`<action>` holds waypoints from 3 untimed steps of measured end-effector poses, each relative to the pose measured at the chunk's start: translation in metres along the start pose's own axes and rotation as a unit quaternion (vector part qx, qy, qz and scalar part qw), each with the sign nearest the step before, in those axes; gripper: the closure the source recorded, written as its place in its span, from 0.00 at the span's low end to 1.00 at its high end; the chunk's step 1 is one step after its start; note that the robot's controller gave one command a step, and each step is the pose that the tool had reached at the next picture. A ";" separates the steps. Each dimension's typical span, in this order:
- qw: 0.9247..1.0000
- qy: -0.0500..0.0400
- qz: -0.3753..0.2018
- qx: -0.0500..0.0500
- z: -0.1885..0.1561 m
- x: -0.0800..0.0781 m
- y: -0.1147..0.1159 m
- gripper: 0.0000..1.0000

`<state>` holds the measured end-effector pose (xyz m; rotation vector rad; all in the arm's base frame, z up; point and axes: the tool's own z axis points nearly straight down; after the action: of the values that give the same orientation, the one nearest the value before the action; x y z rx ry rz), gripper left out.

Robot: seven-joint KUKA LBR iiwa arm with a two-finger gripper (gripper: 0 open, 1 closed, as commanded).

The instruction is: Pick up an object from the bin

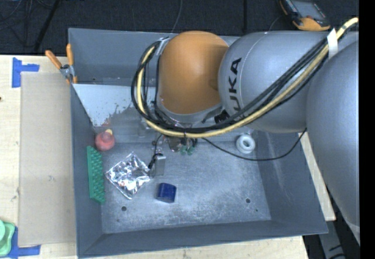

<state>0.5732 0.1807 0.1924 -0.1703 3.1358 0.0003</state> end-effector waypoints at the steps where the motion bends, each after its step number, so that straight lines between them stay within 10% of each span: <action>1: 0.997 0.004 -0.078 0.000 0.127 0.024 -0.003 0.00; 2: 0.988 0.000 -0.157 -0.001 0.108 0.036 0.060 0.00; 3: 0.990 0.001 -0.139 -0.001 0.122 -0.045 0.044 0.00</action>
Offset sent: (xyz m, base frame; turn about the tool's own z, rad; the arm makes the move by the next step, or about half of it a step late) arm -0.0213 -0.0060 -0.1224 -0.1563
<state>0.6133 0.2297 0.0703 -0.6062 3.0828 0.0035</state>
